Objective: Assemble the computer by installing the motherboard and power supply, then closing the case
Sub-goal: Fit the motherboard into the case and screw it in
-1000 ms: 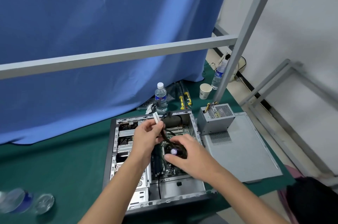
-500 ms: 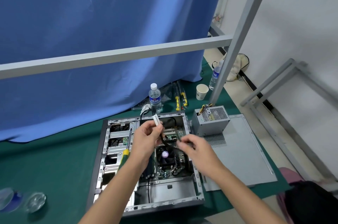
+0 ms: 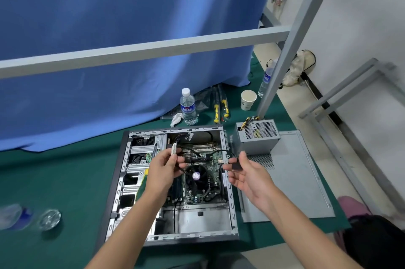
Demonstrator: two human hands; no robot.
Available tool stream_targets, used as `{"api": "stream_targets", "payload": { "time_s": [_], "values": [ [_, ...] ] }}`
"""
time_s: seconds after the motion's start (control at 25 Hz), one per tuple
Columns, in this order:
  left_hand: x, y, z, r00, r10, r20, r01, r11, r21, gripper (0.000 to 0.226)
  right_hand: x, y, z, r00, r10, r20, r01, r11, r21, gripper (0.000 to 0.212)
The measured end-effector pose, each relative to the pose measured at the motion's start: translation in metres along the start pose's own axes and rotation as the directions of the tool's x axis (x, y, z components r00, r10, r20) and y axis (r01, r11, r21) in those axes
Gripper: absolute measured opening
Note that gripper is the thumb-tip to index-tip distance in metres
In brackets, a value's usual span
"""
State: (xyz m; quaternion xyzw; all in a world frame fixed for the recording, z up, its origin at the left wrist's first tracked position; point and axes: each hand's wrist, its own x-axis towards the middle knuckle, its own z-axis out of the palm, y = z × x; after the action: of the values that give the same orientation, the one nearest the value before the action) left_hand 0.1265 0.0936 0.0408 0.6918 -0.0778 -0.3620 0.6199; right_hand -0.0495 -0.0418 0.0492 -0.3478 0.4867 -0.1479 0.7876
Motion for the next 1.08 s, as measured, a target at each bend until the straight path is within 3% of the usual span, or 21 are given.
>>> {"api": "stream_targets", "payload": {
  "time_s": [0.16, 0.4, 0.6, 0.72, 0.8, 0.88, 0.96, 1.08],
  "values": [
    [0.004, -0.007, -0.008, 0.999, -0.038, 0.017, 0.039, 0.999, -0.012, 0.019, 0.003, 0.001, 0.009, 0.999, 0.033, 0.004, -0.033, 0.998, 0.052, 0.041],
    [0.013, -0.009, -0.023, 0.985, -0.078, 0.151, 0.071, 0.996, 0.053, 0.01, 0.008, 0.006, 0.031, 0.999, -0.039, -0.02, 0.04, 0.999, 0.022, 0.036],
    [0.028, -0.001, -0.043, 0.964, -0.148, 0.221, 0.129, 0.987, 0.098, 0.015, 0.011, 0.006, 0.048, 0.986, -0.116, 0.121, 0.112, 0.993, 0.037, 0.026],
    [0.042, 0.0, -0.056, 0.952, -0.164, 0.26, 0.115, 0.975, 0.192, 0.019, 0.017, 0.002, 0.053, 0.968, -0.194, 0.159, 0.204, 0.978, -0.051, 0.032],
    [0.048, -0.001, -0.063, 0.944, -0.174, 0.281, 0.115, 0.97, 0.214, 0.022, 0.022, 0.002, 0.056, 0.962, -0.243, 0.127, 0.262, 0.952, -0.16, 0.023],
    [0.049, -0.002, -0.069, 0.946, -0.168, 0.279, 0.117, 0.975, 0.191, 0.026, 0.027, 0.005, 0.057, 0.947, -0.315, 0.065, 0.315, 0.866, -0.388, 0.019],
    [0.051, 0.001, -0.074, 0.957, -0.14, 0.253, 0.099, 0.981, 0.167, 0.029, 0.033, 0.006, 0.053, 0.931, -0.361, 0.057, 0.316, 0.716, -0.623, 0.029],
    [0.055, 0.004, -0.079, 0.962, -0.104, 0.251, 0.073, 0.989, 0.13, 0.031, 0.04, 0.009, 0.045, 0.899, -0.433, 0.064, 0.225, 0.332, -0.916, 0.036]
  ]
}}
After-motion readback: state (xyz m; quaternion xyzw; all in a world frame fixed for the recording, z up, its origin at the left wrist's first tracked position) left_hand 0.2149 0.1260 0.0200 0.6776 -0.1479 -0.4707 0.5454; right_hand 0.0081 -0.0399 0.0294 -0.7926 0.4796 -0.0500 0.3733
